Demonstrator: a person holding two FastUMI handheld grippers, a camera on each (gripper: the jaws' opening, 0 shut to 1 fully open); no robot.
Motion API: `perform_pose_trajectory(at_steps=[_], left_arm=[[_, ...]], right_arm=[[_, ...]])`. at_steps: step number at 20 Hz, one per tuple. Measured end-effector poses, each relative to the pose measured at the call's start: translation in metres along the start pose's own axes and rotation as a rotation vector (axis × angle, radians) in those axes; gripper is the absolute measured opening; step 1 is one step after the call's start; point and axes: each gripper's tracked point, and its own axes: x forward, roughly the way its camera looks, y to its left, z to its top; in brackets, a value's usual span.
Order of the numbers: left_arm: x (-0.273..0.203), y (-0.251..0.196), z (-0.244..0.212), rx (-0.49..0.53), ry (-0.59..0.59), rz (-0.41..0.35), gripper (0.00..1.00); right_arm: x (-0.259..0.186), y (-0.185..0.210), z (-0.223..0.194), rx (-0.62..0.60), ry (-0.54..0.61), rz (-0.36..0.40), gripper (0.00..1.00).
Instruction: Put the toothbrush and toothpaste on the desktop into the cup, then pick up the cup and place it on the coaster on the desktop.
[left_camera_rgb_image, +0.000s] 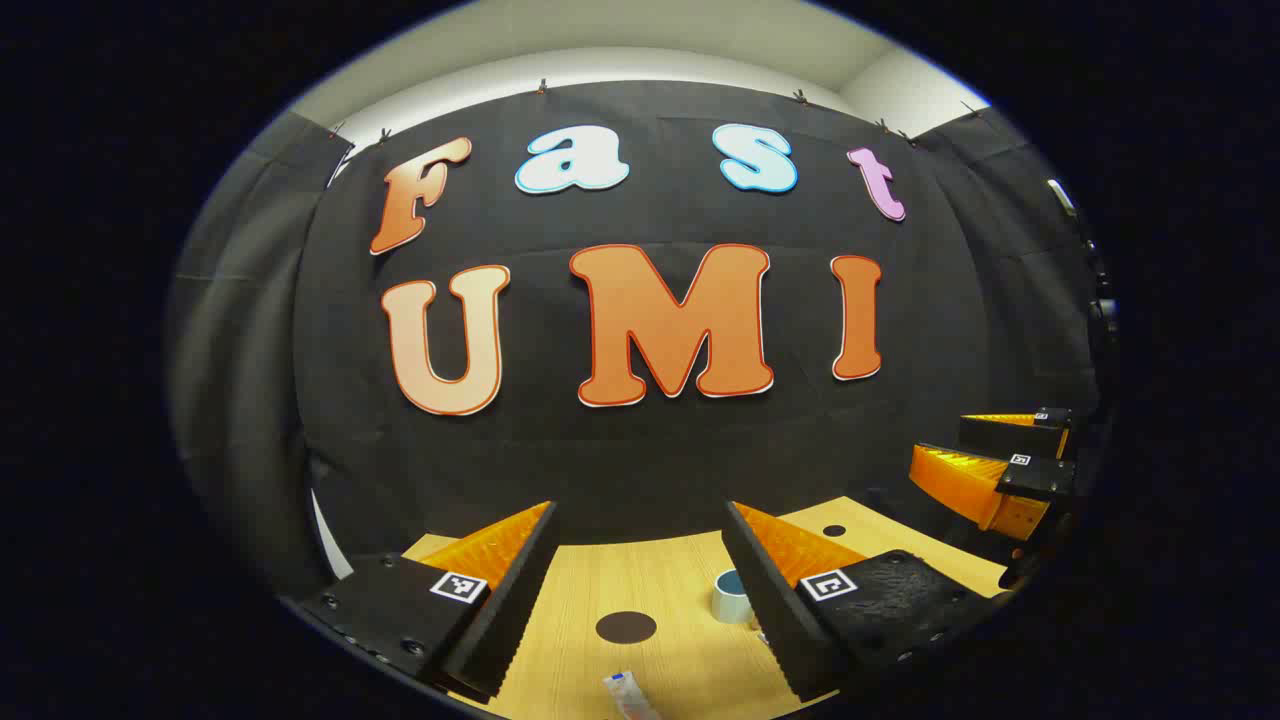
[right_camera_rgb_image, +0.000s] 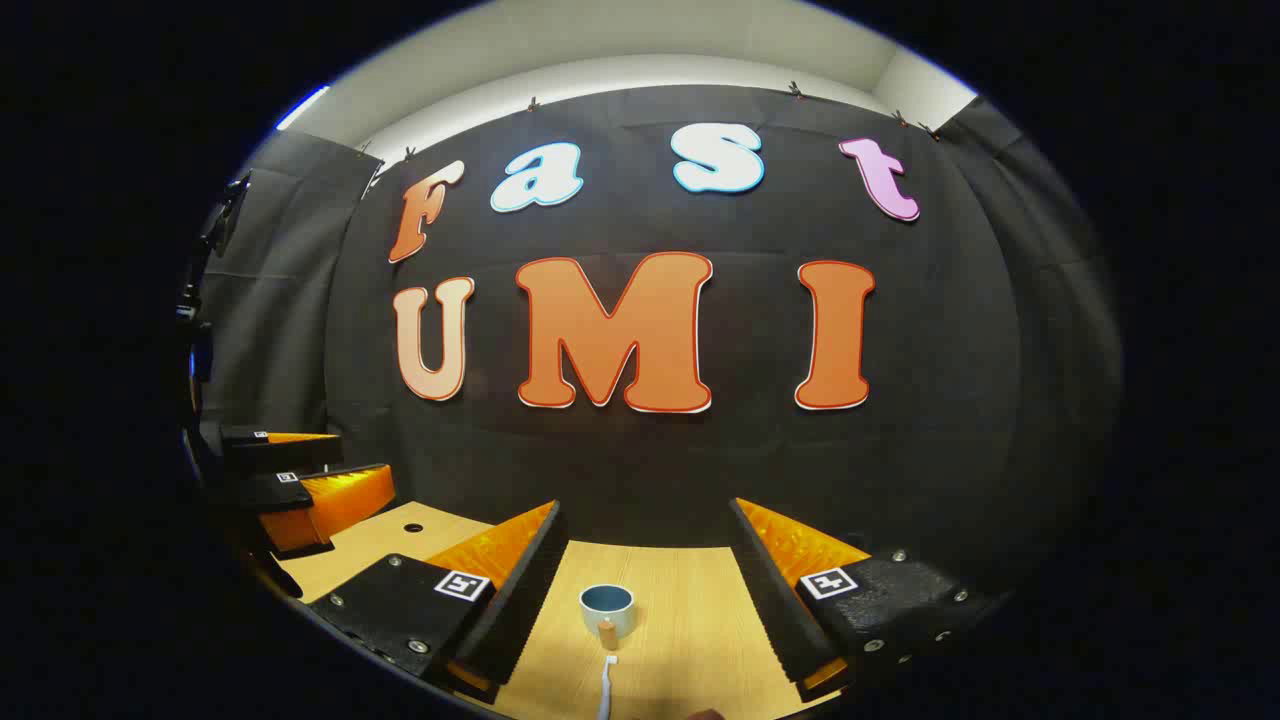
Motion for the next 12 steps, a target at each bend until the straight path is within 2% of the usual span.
perform_pose_trajectory(at_steps=[2, 6, 9, 12], left_arm=[[0.007, 0.004, -0.007, -0.056, 0.009, -0.03, 0.98], [0.012, 0.023, -0.007, -0.072, -0.013, -0.015, 0.98], [0.013, 0.025, -0.003, -0.063, -0.03, -0.04, 0.97], [0.013, 0.035, 0.001, -0.046, -0.036, -0.044, 0.98]], right_arm=[[0.004, 0.007, -0.002, -0.012, 0.009, -0.011, 0.97], [0.005, 0.021, -0.008, -0.052, 0.03, -0.014, 0.97], [0.004, 0.038, -0.02, -0.027, 0.077, 0.031, 0.97], [0.011, 0.043, -0.026, -0.027, 0.107, 0.014, 0.97]])
